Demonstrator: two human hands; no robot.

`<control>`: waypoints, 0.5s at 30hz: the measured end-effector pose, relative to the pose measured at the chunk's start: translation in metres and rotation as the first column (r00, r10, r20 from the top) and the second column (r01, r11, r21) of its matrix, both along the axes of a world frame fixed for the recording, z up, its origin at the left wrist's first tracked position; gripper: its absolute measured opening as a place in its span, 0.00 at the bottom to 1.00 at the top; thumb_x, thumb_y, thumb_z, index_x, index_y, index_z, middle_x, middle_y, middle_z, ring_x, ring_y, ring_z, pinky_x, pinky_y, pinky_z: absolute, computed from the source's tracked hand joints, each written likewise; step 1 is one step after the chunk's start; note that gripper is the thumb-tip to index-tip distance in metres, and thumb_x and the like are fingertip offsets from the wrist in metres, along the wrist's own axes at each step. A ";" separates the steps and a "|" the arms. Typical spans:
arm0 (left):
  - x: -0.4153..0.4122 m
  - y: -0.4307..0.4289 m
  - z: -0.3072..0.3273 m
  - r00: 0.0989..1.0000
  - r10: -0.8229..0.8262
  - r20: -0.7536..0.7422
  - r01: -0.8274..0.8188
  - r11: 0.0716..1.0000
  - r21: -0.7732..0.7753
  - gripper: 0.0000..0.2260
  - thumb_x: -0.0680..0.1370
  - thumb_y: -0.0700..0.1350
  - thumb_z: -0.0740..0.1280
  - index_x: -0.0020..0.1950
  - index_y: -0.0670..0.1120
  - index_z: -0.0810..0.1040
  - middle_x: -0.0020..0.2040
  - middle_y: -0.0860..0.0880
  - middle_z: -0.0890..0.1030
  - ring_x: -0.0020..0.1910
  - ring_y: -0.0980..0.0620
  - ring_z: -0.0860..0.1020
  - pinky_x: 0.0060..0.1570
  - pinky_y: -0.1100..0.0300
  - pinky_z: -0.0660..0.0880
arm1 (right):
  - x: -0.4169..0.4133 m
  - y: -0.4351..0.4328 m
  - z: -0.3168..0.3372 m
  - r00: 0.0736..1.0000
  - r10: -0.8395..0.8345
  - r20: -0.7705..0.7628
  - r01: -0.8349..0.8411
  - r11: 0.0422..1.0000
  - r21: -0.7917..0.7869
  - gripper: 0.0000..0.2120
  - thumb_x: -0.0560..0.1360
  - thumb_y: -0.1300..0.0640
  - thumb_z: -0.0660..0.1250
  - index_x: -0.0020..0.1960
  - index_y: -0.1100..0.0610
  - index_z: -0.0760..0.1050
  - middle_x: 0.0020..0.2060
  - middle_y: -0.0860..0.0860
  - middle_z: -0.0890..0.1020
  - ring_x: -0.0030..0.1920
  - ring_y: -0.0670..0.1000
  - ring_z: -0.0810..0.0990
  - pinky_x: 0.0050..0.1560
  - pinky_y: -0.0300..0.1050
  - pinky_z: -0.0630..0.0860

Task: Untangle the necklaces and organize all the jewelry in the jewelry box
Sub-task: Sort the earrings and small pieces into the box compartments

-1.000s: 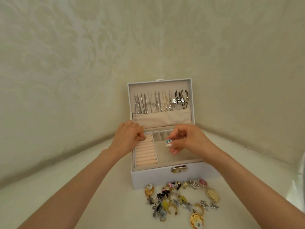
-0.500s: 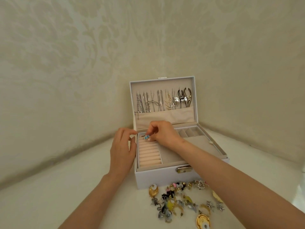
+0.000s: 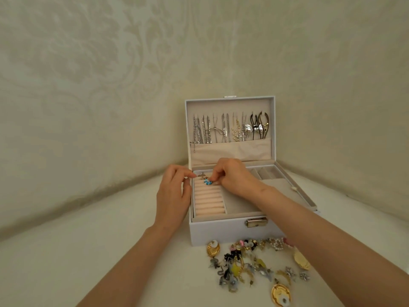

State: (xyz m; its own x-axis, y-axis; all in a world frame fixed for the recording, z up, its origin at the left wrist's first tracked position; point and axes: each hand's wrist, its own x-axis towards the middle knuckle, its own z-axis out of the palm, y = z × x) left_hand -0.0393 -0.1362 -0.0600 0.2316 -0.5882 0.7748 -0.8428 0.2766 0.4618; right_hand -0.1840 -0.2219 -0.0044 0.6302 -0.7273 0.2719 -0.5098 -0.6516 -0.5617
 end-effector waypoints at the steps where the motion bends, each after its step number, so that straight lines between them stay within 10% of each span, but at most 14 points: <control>1: 0.000 0.000 0.000 1.000 0.002 0.003 -0.002 1.000 0.001 0.12 0.75 0.44 0.55 0.47 0.46 0.77 0.48 0.54 0.74 0.45 0.58 0.73 0.41 0.66 0.68 | 0.000 0.001 0.001 1.000 0.000 -0.013 0.000 1.000 -0.005 0.05 0.72 0.70 0.68 0.45 0.65 0.82 0.45 0.56 0.82 0.51 0.54 0.80 0.52 0.37 0.72; 7: -0.009 0.015 0.011 0.999 -0.035 0.037 0.033 0.999 0.039 0.10 0.74 0.46 0.57 0.45 0.48 0.78 0.44 0.58 0.76 0.44 0.57 0.72 0.49 0.55 0.69 | -0.018 0.015 0.011 0.992 0.005 -0.129 -0.021 0.992 -0.122 0.13 0.76 0.68 0.62 0.55 0.58 0.81 0.47 0.52 0.79 0.54 0.53 0.76 0.49 0.33 0.65; 15: -0.050 0.072 0.011 0.979 -0.197 0.048 0.187 0.969 0.161 0.07 0.74 0.51 0.60 0.48 0.51 0.75 0.47 0.60 0.78 0.50 0.63 0.72 0.51 0.68 0.65 | -0.087 0.081 0.002 0.988 0.026 0.155 -0.005 0.991 -0.133 0.08 0.74 0.60 0.68 0.49 0.49 0.82 0.40 0.42 0.80 0.36 0.42 0.74 0.40 0.34 0.70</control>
